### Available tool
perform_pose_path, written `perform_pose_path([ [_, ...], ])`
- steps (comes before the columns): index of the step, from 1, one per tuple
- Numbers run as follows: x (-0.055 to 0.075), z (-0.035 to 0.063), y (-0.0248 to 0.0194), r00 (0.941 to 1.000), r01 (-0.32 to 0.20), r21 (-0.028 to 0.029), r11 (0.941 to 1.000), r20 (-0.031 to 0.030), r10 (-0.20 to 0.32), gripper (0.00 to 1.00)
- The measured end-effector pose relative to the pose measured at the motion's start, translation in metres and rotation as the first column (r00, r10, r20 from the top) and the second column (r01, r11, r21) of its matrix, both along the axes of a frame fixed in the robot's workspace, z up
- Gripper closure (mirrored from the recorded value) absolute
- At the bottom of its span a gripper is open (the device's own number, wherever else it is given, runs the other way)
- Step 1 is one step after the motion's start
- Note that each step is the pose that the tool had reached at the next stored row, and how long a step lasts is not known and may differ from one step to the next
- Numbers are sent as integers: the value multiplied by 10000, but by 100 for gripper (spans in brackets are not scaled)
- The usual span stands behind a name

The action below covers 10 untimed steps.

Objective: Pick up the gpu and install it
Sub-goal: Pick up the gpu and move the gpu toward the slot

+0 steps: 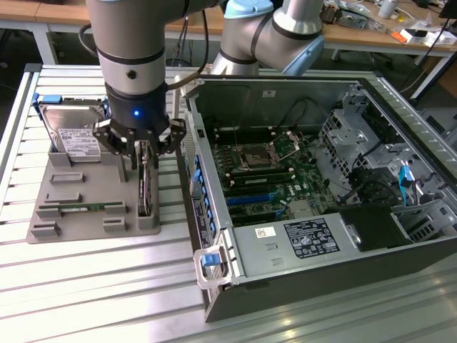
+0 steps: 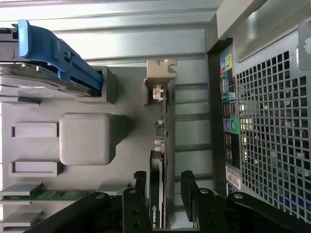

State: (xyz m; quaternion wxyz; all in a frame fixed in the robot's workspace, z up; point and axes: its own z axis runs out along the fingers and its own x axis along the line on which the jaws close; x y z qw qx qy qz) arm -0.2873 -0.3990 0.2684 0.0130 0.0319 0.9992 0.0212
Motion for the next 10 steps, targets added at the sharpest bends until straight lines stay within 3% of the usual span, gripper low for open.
perform_pose_path([
  [10, -2, -144, -9, 10000, 0, 0, 10000, -2, 0, 58],
])
